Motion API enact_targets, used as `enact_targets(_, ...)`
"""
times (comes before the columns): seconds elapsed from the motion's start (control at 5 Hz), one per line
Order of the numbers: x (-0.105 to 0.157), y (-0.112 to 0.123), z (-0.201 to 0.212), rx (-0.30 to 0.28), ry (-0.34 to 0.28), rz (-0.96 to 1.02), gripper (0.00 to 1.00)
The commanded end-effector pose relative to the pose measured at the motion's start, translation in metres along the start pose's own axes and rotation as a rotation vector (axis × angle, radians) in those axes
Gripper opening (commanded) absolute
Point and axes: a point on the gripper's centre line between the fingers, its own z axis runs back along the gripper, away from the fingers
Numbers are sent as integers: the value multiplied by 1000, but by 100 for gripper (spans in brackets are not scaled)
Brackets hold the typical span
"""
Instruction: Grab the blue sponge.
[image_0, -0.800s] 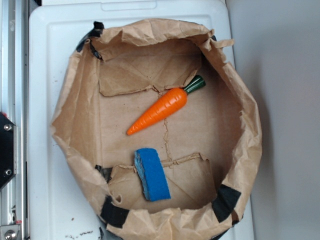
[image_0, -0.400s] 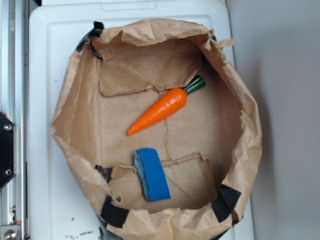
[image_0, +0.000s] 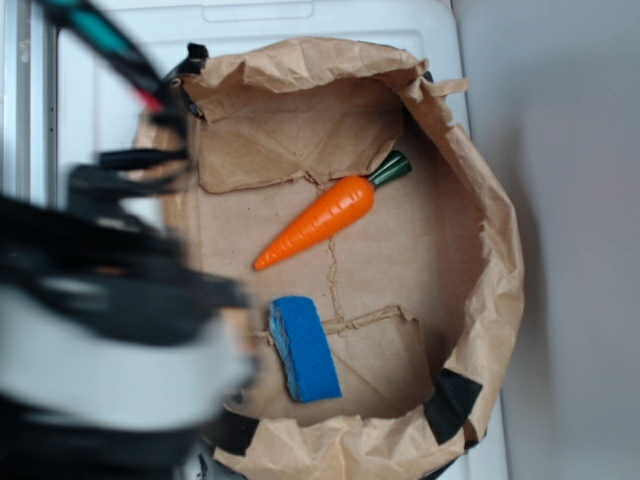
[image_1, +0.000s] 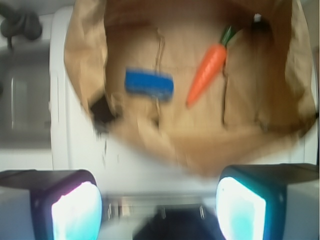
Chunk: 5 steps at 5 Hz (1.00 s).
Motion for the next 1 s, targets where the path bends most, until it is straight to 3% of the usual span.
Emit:
enact_targets(0.0,72,2,-11,-235,2,-312,100)
enact_targets(0.6,72,2,-11,-235,2,-312,100)
enact_targets(0.8,56,14,-39,-233,-42,-404,100)
